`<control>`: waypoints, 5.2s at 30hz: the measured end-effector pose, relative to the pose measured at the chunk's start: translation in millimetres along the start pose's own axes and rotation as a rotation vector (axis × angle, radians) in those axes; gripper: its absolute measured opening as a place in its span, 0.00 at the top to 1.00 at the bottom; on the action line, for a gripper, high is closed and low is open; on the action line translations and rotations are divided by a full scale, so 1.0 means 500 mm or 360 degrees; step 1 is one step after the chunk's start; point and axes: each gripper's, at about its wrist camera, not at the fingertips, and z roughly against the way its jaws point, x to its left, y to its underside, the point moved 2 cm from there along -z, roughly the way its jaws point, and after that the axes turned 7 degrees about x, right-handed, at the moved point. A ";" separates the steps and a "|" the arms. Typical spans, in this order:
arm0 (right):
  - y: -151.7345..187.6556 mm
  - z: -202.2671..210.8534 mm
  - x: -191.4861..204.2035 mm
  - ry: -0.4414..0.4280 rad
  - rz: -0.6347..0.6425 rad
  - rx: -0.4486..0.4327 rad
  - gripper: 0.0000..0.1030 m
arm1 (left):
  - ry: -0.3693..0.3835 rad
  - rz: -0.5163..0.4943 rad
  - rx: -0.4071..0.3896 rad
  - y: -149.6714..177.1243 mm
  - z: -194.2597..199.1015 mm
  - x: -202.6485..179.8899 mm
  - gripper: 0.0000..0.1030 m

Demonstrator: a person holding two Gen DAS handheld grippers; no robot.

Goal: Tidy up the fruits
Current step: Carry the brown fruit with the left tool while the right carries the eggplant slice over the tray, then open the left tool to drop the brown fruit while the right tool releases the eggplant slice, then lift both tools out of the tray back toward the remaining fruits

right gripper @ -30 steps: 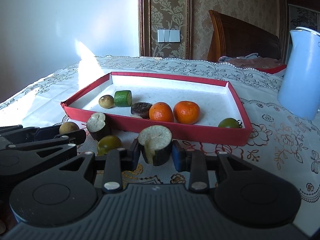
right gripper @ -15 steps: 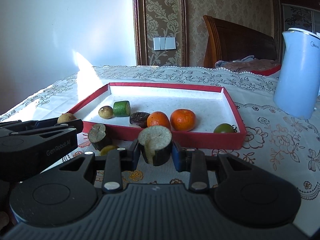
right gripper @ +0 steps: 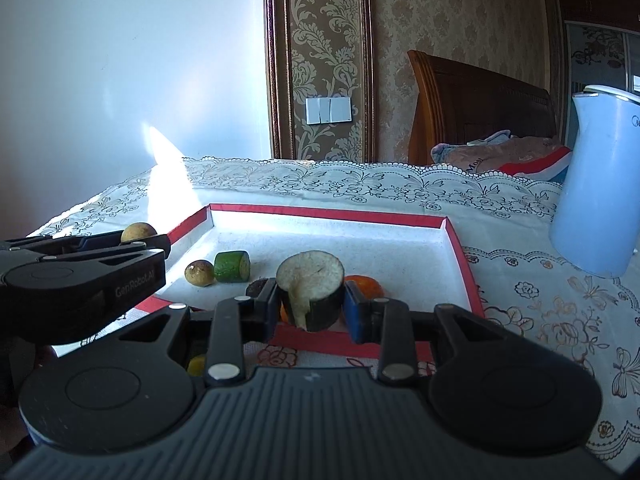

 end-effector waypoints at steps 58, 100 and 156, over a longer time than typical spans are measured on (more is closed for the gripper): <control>-0.035 -0.155 -0.028 -0.0100 0.0008 0.0092 0.69 | 0.0024 -0.0003 0.0169 -0.005 -0.145 -0.034 0.71; -0.029 -0.143 -0.037 -0.0050 -0.0042 0.0004 0.58 | -0.0018 0.0059 0.0194 -0.007 -0.155 -0.011 0.18; 0.028 -0.027 -0.076 -0.0009 -0.0240 -0.0153 0.19 | 0.0146 0.0168 0.0097 0.073 -0.011 0.106 0.16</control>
